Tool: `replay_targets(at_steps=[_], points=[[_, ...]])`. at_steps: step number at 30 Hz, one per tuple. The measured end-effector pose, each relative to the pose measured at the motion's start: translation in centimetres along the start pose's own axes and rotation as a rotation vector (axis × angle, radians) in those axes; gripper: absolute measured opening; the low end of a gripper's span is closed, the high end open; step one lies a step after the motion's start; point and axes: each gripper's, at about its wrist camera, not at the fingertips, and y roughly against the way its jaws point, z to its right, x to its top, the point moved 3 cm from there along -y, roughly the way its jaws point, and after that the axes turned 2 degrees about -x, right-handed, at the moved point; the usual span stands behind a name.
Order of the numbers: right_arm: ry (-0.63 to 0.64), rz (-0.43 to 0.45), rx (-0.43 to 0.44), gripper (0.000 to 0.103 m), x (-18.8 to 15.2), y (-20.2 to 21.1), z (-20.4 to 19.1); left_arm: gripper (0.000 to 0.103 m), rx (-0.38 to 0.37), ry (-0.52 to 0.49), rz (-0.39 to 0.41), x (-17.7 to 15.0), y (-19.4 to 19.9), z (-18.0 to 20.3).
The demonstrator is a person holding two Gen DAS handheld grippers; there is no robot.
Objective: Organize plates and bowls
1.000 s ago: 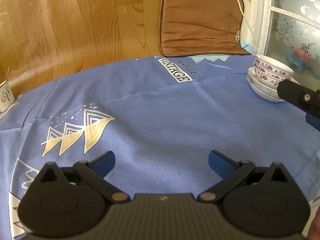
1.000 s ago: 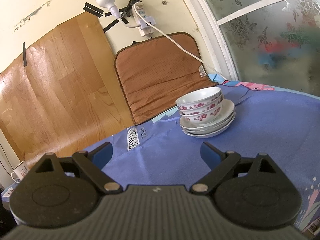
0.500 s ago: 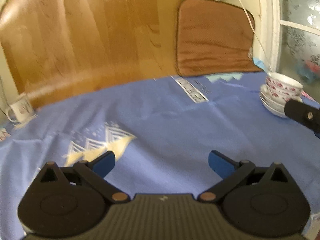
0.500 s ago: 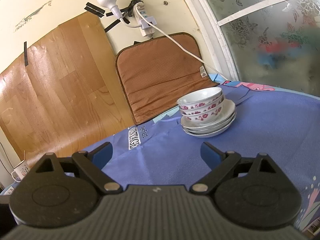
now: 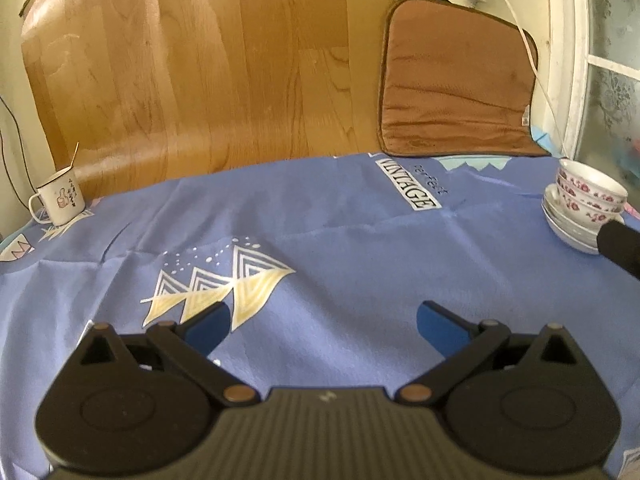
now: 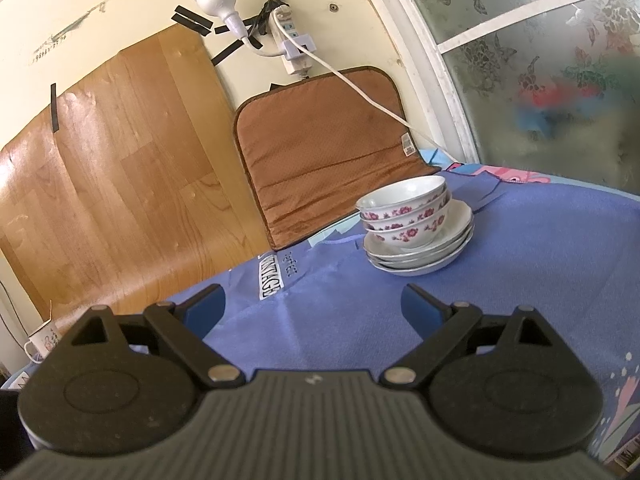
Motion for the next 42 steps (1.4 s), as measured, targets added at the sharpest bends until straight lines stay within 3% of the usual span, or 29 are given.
replay_targets(at_steps=[24,42], points=[[-0.013,0.002,0.008,0.097,0.0,0.2,0.2,0.103,-0.045,-0.069,-0.051,-0.7,-0.2,1.4],[-0.017,-0.001,0.007,0.097,0.0,0.2,0.3,0.103,-0.036,-0.073,-0.015,-0.4,0.1,1.5]])
